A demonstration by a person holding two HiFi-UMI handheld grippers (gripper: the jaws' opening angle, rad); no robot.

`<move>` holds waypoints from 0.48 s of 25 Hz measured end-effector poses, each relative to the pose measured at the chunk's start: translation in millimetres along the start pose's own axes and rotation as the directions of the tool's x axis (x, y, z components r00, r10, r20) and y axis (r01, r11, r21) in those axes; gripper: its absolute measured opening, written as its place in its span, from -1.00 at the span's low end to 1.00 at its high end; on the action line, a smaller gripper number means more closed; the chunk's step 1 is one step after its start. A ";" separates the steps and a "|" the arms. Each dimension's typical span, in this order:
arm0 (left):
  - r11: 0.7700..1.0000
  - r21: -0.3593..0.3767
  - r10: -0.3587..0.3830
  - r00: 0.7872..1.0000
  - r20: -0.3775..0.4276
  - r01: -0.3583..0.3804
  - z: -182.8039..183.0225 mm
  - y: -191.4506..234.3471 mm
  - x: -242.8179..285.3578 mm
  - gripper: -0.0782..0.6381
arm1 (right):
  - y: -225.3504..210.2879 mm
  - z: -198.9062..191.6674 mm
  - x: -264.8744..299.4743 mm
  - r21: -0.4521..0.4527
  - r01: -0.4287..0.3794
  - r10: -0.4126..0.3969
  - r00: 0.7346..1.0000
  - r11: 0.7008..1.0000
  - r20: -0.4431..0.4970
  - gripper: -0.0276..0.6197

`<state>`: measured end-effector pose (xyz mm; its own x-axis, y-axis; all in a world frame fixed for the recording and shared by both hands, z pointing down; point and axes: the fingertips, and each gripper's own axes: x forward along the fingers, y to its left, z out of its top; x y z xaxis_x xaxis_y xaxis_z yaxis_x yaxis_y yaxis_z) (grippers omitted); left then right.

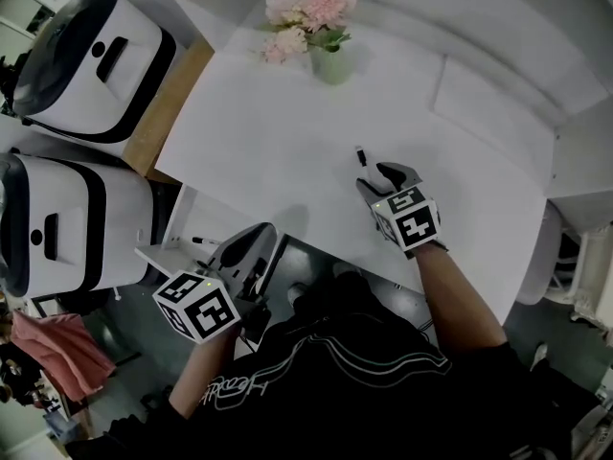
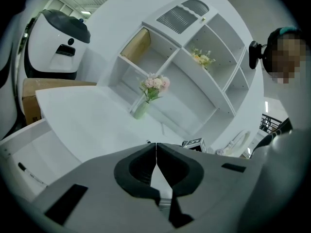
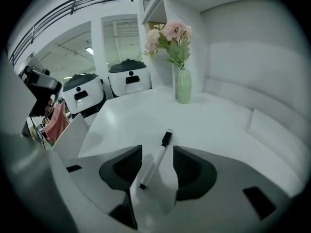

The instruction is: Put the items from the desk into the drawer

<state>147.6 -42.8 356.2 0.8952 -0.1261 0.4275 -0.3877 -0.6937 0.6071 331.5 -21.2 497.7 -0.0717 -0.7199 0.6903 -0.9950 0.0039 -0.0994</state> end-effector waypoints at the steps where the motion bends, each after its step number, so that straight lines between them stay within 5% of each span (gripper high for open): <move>1: 1.000 0.001 0.006 1.000 0.002 -0.006 -0.4 2.0 -0.9 -0.72 | -0.5 -3.7 4.2 -0.004 0.006 -0.006 1.000 1.000 -0.017 -0.27; 12: 0.997 -0.021 0.070 0.998 0.011 -0.069 -0.3 26.2 -12.6 -0.72 | -4.3 -10.7 12.4 -0.002 0.052 -0.052 0.996 0.999 -0.079 -0.72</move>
<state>126.1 -59.1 366.9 0.8685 -0.1821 0.4611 -0.4532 -0.6685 0.5896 334.1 -22.7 514.3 -0.0253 -0.6622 0.7489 -0.9975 -0.0322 -0.0622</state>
